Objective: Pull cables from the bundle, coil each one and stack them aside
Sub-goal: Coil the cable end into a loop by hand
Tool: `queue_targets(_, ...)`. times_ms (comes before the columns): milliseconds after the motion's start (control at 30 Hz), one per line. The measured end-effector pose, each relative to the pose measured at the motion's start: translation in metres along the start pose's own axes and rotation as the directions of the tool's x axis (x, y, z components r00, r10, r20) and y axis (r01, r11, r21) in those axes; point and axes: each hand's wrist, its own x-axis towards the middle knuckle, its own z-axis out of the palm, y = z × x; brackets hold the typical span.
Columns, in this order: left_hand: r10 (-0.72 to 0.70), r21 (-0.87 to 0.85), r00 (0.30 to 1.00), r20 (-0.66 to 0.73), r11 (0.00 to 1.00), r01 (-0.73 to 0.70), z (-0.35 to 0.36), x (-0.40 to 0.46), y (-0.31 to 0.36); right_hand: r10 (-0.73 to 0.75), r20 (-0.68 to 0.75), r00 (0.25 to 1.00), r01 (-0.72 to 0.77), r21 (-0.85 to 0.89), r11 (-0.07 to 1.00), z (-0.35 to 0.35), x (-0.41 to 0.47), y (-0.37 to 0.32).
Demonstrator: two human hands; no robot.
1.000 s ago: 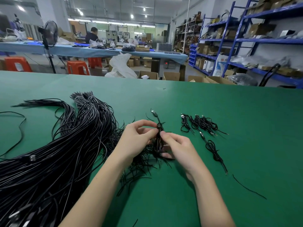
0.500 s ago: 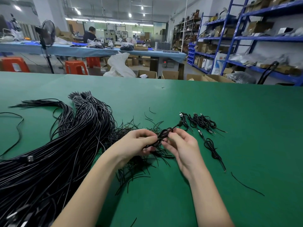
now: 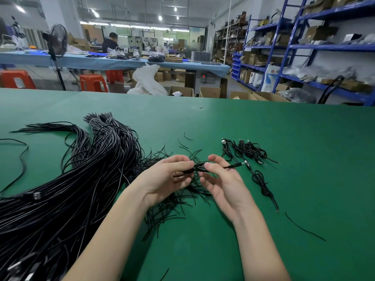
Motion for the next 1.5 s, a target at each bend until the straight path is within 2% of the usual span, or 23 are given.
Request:
queue_targets(167, -0.070, -0.137, 0.997, -0.019, 0.988, 0.067, -0.001, 0.002, 0.000, 0.021, -0.053, 0.998, -0.018, 0.062, 0.998, -0.001, 0.002, 0.003)
queue_targets(300, -0.071, -0.127, 0.996, -0.048, 0.990, 0.065, 0.002, 0.005, -0.004, 0.044, -0.117, 0.992, -0.035, 0.076, 0.996, -0.002, 0.004, 0.008)
queue_targets(467, 0.077, -0.022, 0.997, -0.006, 0.997, -0.077, 0.008, 0.006, -0.011, 0.017, -0.187, 0.982, 0.013, 0.158, 0.987, -0.014, 0.007, 0.004)
queue_targets(600, 0.172, -0.018, 0.979, -0.114, 0.984, -0.175, 0.018, 0.008, -0.025, -0.003, -0.173, 0.985, 0.006, 0.016, 1.000, -0.017, 0.008, 0.008)
queue_targets(667, 0.236, 0.083, 0.963, -0.133, 0.970, -0.227, 0.023, 0.011, -0.034, -0.038, -0.168, 0.985, 0.026, -0.070, 0.997, -0.017, 0.009, 0.012)
queue_targets(700, 0.284, 0.192, 0.948, -0.140, 0.948, -0.255, 0.025, 0.013, -0.038, -0.059, -0.188, 0.980, 0.040, -0.102, 0.994, -0.019, 0.010, 0.013)
queue_targets(767, 0.416, 0.489, 0.898, -0.141, 0.818, -0.302, 0.026, 0.014, -0.045, -0.106, -0.249, 0.963, 0.065, -0.167, 0.984, -0.023, 0.011, 0.013)
queue_targets(800, 0.509, 0.662, 0.851, -0.125, 0.682, -0.311, 0.025, 0.015, -0.049, -0.130, -0.270, 0.954, 0.076, -0.203, 0.976, -0.026, 0.011, 0.013)
queue_targets(867, 0.700, 0.928, 0.714, -0.005, 0.269, -0.257, 0.018, 0.013, -0.056, -0.162, -0.294, 0.942, 0.085, -0.258, 0.962, -0.031, 0.011, 0.012)
queue_targets(900, 0.752, 0.970, 0.655, 0.079, 0.092, -0.223, 0.015, 0.013, -0.059, -0.175, -0.301, 0.937, 0.087, -0.284, 0.955, -0.034, 0.011, 0.011)
queue_targets(933, 0.777, 0.979, 0.614, 0.137, -0.013, -0.203, 0.013, 0.012, -0.061, -0.190, -0.304, 0.933, 0.088, -0.320, 0.943, -0.037, 0.012, 0.011)
queue_targets(1000, 0.771, 0.984, 0.618, 0.157, -0.068, -0.164, 0.009, 0.013, -0.062, -0.225, -0.305, 0.925, 0.089, -0.403, 0.911, -0.041, 0.013, 0.009)
queue_targets(1167, 0.676, 0.995, 0.731, 0.093, -0.091, -0.042, -0.004, 0.021, -0.072, -0.292, -0.315, 0.903, 0.087, -0.532, 0.842, -0.049, 0.016, 0.009)
queue_targets(1433, 0.670, 0.995, 0.737, 0.090, -0.092, -0.037, -0.006, 0.023, -0.072, -0.400, -0.339, 0.851, 0.052, -0.705, 0.707, -0.066, 0.017, 0.003)
queue_targets(1500, 0.668, 0.995, 0.738, 0.090, -0.085, -0.044, -0.006, 0.024, -0.072, -0.480, -0.323, 0.815, 0.062, -0.776, 0.627, -0.070, 0.018, -0.004)
